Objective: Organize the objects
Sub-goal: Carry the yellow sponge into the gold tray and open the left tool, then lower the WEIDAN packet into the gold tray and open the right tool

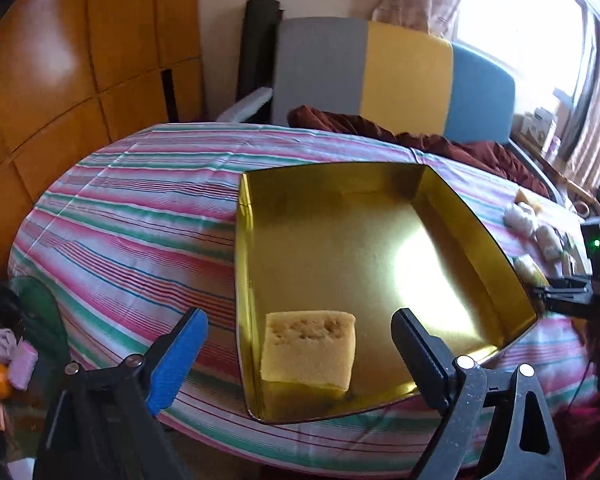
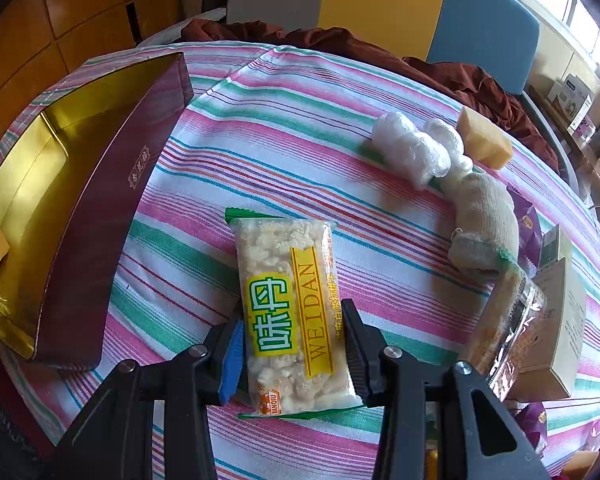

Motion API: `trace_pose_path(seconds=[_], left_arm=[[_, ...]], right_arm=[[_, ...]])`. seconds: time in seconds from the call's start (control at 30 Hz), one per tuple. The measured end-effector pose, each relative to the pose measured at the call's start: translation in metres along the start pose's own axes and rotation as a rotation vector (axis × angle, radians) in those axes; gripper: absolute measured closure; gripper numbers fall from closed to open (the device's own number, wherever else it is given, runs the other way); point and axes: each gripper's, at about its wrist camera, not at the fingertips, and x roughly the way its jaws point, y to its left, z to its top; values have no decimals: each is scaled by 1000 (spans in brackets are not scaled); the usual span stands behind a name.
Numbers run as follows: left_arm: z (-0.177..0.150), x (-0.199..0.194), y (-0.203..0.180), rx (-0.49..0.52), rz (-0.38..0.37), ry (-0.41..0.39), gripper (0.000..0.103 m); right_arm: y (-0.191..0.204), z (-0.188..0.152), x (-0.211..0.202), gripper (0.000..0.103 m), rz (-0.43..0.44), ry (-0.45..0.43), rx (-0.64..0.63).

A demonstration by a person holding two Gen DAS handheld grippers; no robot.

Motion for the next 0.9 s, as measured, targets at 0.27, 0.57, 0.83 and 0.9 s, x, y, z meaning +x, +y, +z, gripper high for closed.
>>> trace_pose_path(seconds=[0.27, 0.57, 0.83, 0.9], left_arm=[[-2, -14, 21, -83, -39, -37, 6], [-12, -14, 45, -171, -68, -29, 0], [-12, -27, 49, -157, -49, -85, 0], [-12, -29, 52, -155, -43, -87, 0]], right_arm=[[2, -3, -2, 59, -33, -6, 63], [0, 12, -41, 60, -53, -37, 156], [88, 81, -86, 59, 173, -119, 92], [124, 98, -74, 59, 249, -83, 60]])
